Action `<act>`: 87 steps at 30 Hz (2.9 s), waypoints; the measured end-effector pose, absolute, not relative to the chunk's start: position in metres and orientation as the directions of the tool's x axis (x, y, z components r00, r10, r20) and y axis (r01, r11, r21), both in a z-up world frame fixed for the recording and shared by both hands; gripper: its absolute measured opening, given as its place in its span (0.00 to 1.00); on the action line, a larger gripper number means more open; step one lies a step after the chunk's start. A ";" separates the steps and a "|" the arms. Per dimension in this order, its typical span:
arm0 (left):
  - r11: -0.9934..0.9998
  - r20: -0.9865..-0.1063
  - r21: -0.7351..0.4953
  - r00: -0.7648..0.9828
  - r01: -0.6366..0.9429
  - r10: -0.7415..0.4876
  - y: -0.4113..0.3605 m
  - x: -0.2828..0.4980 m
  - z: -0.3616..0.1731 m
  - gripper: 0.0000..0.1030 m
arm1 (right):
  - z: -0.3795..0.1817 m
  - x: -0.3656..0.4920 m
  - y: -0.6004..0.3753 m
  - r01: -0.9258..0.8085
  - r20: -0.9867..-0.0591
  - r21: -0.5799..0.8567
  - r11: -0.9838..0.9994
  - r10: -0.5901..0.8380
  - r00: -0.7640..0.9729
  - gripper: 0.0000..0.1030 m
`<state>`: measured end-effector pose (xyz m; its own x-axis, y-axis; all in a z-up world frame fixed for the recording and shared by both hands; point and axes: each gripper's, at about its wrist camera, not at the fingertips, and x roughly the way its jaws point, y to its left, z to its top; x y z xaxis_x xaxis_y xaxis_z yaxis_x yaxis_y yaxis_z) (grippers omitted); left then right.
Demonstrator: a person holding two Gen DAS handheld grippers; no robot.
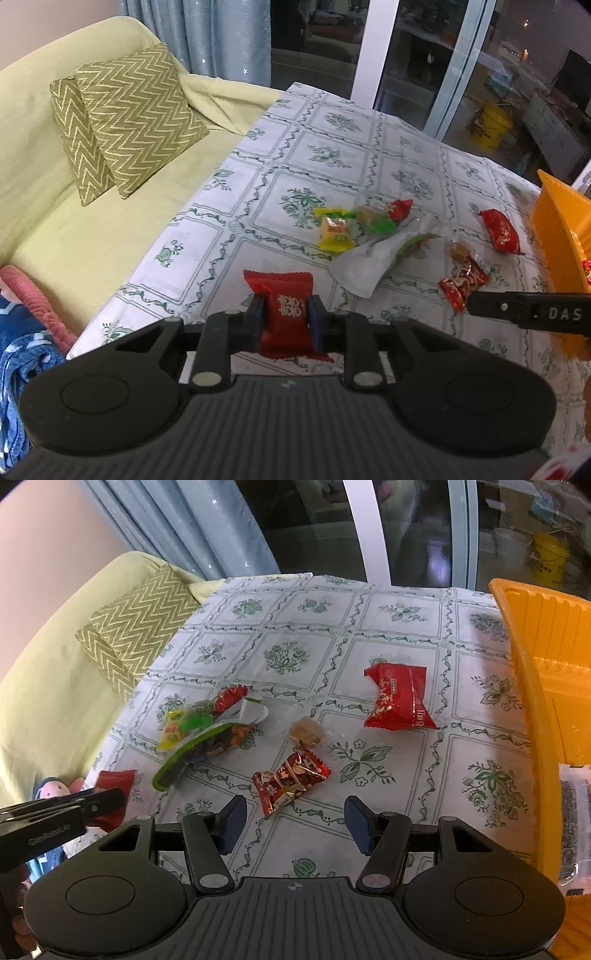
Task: Organize snacks
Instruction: 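Close right gripper on red-and-gold candy while left holds the red packet, then carry both snacks over orange tray and open left and right grippers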
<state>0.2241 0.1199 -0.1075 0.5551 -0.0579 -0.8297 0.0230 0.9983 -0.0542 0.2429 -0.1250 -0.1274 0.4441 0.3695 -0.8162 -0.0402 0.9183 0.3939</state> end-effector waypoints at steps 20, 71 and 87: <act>0.999 -0.824 -0.041 0.566 -0.004 -0.031 0.125 0.224 -0.100 0.22 | -0.138 0.258 -0.084 -0.154 -0.809 0.224 0.962 0.271 0.521 0.41; 0.993 -0.778 -0.044 0.620 0.108 -0.102 -0.008 0.162 -0.038 0.22 | -0.050 0.148 -0.229 -0.222 -0.670 0.406 0.886 0.454 0.587 0.24; 0.951 -0.774 -0.082 0.582 0.299 -0.250 -0.135 0.149 -0.043 0.22 | -0.044 0.103 -0.345 -0.049 -0.682 0.376 0.925 0.312 0.661 0.24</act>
<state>0.1486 -0.1354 -0.0432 0.5825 -0.2498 -0.7735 0.2987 0.9508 -0.0821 0.1033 -0.3455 -0.0443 0.6614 0.3125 -0.6818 -0.0493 0.9252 0.3762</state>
